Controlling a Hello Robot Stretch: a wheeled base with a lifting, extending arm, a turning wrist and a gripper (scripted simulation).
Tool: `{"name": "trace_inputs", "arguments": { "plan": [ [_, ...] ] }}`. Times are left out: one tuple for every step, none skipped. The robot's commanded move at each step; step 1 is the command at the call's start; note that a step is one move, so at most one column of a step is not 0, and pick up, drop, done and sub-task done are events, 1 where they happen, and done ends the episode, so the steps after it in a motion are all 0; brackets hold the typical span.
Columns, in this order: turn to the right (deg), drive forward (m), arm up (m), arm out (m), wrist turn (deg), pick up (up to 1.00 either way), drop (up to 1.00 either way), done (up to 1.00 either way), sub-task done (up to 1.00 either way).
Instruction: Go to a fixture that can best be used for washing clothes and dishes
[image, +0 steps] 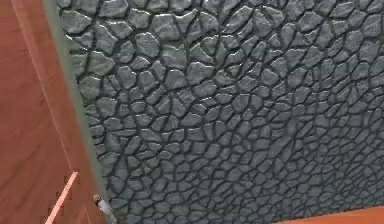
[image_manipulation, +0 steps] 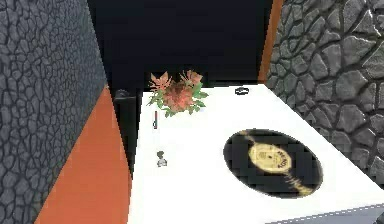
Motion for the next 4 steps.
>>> {"name": "trace_inputs", "arguments": {
  "plan": [
    [0.0,0.4,0.0,0.0,0.0,0.0,0.0,0.0,0.0],
    [45.0,0.0,0.0,0.0,0.0,0.0,0.0,0.0,0.0],
    [30.0,0.0,0.0,0.0,0.0,0.0,0.0,0.0,0.0],
    [0.0,0.65,0.0,0.0,0.0,0.0,0.0,0.0,0.0]
  ]
}}
